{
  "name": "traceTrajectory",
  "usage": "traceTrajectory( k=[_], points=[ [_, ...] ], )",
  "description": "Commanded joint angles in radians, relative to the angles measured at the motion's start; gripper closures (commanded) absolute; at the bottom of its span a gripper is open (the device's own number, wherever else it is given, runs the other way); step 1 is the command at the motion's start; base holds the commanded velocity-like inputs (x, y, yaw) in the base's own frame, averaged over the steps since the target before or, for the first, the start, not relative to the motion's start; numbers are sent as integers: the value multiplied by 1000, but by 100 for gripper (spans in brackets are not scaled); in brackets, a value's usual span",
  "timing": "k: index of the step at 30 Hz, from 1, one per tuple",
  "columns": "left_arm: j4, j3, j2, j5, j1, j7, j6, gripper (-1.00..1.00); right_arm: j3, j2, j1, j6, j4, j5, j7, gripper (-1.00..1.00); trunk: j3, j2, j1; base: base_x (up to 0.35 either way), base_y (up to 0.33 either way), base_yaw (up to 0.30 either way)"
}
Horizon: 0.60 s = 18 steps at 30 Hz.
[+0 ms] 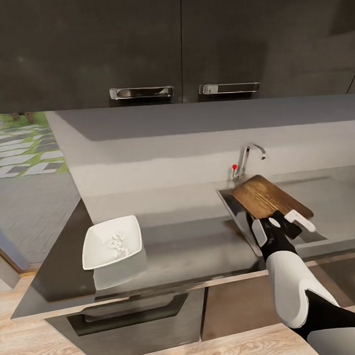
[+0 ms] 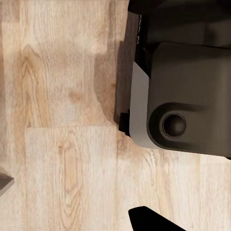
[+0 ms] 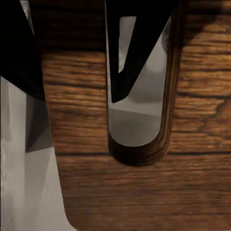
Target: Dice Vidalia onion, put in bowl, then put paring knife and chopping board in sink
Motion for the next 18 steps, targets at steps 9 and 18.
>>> traceTrajectory(
  k=[9,18],
  points=[
    [4,-9,-1,7,-2,2,-7,-100,-9,-2,-1,-18,0,-51,-113,100,-1,-1,0,0,0,0],
    [4,-8,-1,7,-2,2,-7,-100,-9,0,-1,-9,-5,-57,-145,100,-1,-1,0,17,0,0]
  ],
)
